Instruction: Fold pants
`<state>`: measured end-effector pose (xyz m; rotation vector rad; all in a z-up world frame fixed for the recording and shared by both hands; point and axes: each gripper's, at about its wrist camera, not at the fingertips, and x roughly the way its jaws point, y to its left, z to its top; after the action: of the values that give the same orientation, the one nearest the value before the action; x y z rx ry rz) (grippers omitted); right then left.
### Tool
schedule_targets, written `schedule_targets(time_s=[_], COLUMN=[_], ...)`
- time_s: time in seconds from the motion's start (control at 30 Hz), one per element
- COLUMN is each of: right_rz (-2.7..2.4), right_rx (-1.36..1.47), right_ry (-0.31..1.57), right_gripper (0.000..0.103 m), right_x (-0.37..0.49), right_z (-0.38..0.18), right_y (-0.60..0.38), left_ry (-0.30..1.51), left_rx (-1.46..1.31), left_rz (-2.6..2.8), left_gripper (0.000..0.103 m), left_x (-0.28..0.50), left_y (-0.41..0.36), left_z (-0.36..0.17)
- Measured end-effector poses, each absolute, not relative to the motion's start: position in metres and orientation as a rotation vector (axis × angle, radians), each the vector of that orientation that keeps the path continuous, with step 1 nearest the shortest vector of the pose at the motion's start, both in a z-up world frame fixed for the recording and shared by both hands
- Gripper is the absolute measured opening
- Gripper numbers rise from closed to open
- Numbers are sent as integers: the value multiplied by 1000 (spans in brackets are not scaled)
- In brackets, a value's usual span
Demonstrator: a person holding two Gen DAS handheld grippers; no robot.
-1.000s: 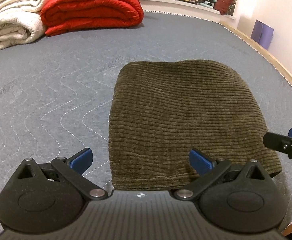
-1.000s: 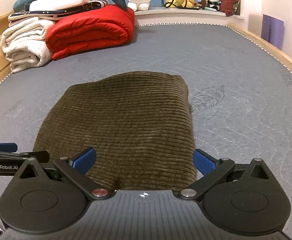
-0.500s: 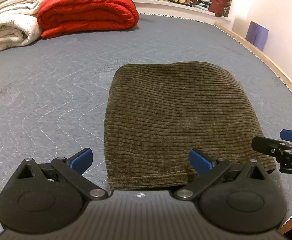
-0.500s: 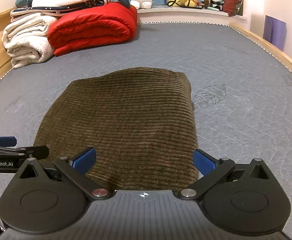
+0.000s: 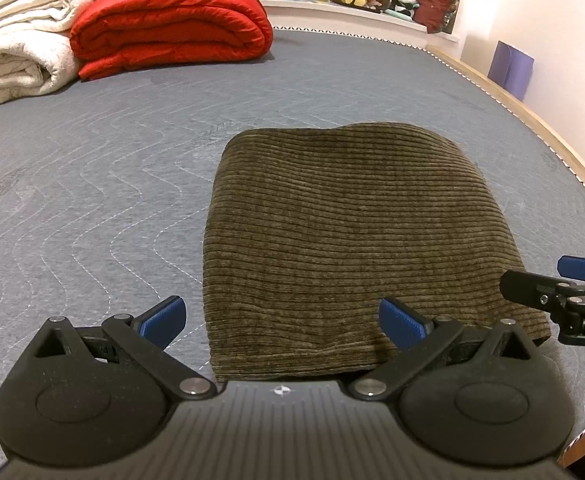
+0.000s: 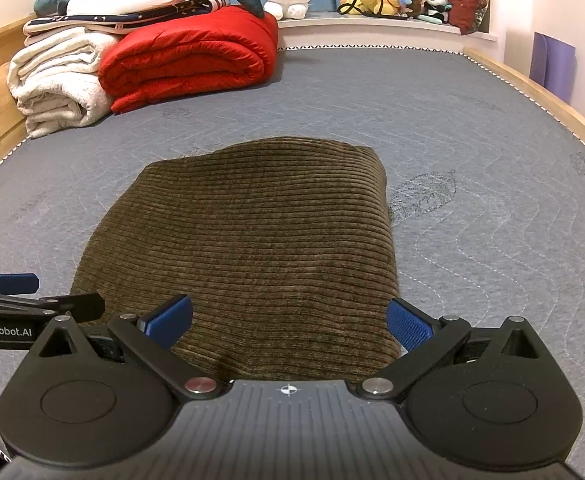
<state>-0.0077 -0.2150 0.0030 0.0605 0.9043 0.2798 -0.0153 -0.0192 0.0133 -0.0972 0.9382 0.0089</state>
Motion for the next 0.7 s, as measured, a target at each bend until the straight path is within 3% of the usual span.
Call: schedule_targets(time_s=[0.7], right_rz=[284], right_rx=[63], right_ry=[905], right_gripper=[102], right_x=[-8], right_z=[3], right_y=[-216], left_ry=[934], left_rx=[-97], left_rz=[1], left_gripper=[103], left_x=[-15], left_y=[-20], left_z=[13])
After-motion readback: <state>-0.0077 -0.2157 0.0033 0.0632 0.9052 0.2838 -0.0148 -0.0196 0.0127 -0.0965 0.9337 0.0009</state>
